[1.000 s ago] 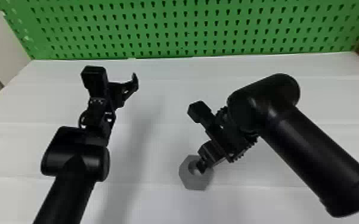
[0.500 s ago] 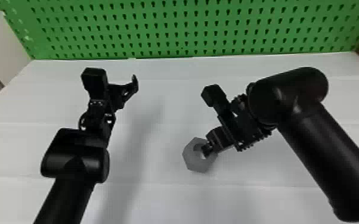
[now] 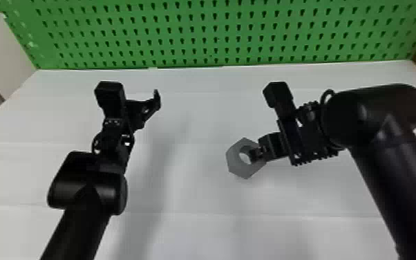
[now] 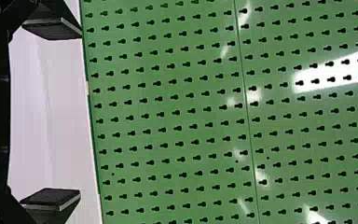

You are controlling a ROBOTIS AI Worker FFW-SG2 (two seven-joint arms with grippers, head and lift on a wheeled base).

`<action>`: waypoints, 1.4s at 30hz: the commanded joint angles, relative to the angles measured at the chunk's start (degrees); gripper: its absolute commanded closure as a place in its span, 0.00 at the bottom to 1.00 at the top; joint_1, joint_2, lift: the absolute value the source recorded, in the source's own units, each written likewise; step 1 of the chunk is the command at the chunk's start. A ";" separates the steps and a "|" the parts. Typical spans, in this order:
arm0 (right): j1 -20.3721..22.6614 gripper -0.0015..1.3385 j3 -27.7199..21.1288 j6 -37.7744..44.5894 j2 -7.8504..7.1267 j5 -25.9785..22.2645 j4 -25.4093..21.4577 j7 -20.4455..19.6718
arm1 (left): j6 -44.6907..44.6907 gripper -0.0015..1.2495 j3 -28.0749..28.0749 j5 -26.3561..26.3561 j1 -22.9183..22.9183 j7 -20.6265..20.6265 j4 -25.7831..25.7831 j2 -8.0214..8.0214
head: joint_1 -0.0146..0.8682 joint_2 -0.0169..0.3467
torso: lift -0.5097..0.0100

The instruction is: Pick up the hex nut

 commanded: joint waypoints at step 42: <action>23.56 0.78 -17.12 -61.87 4.10 16.27 -6.74 0.00 | -0.26 0.07 -1.32 1.24 0.73 0.00 -0.09 -0.09 | 0.91 0.46 | 0.81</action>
